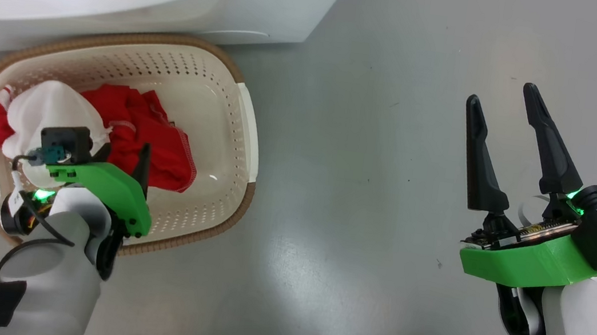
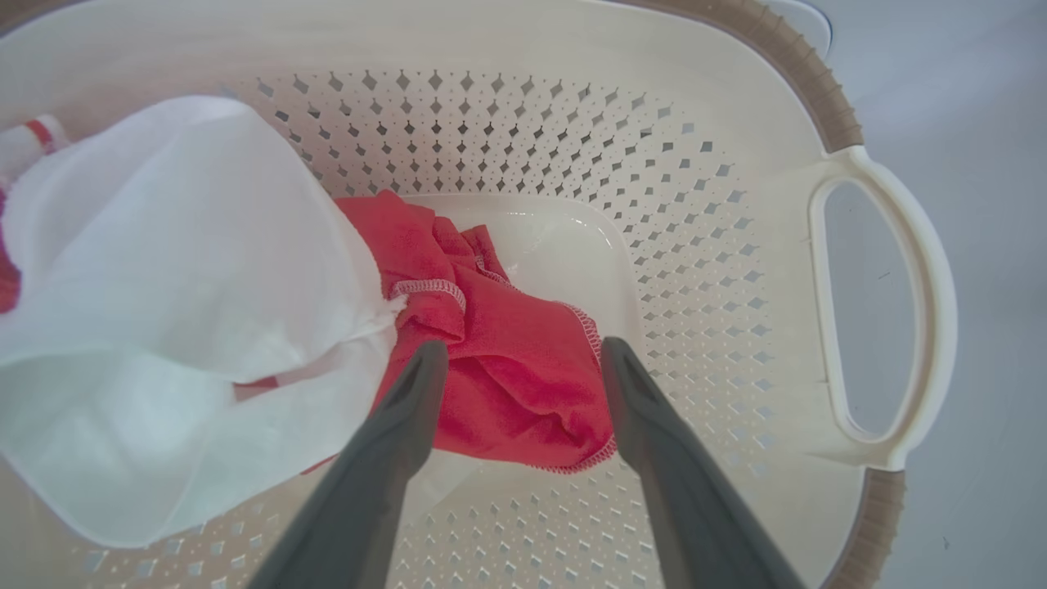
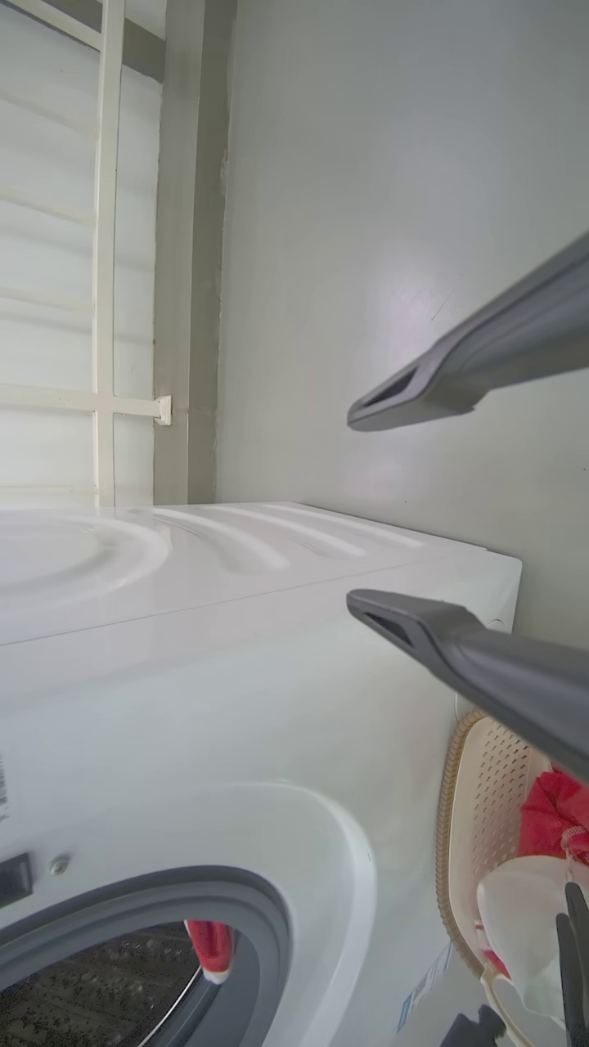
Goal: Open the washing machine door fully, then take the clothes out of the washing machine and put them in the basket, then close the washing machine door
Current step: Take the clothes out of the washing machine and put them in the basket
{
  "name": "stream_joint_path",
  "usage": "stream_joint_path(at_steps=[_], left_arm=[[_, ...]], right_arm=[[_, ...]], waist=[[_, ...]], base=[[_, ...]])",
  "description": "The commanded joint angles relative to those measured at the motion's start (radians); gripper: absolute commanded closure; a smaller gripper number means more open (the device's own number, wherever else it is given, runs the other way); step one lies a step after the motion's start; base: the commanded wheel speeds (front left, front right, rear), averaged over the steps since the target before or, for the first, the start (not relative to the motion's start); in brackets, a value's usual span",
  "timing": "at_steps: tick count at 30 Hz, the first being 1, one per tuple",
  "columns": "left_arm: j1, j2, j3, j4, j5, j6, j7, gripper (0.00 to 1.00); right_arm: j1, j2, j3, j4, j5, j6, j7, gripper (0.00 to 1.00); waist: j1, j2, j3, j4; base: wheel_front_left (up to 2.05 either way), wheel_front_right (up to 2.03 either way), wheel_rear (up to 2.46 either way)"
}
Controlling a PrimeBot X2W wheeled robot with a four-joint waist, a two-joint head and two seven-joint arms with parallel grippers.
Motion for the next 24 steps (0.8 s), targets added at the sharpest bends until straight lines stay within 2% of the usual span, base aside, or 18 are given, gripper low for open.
stream_joint_path(at_steps=[1,13,19,24], left_arm=[[0.016,0.032,0.012,-0.006,0.007,0.007,-0.016,0.0],[0.076,0.013,0.02,-0.082,-0.013,-0.014,-0.068,0.0],[0.167,0.006,0.033,-0.255,0.011,-0.012,-0.069,0.0],[0.261,0.002,0.057,-0.436,0.053,0.019,-0.069,0.0]], right_arm=[[0.002,0.001,0.018,-0.018,0.004,0.006,-0.006,0.0],[0.042,0.001,-0.015,0.004,-0.029,0.006,-0.006,0.0],[0.071,0.001,-0.034,0.017,-0.05,0.006,-0.006,0.0],[0.095,0.001,-0.046,0.024,-0.077,0.006,-0.006,0.0]], waist=[[0.0,-0.0001,-0.012,0.009],[0.0,-0.0001,-0.146,0.067],[0.0,-0.0001,-0.223,0.098],[0.0,-0.0001,-0.28,0.113]], base=[[0.0,0.0,0.0],[0.0,0.0,0.0],[0.0,0.0,0.0],[0.0,0.0,0.0]])
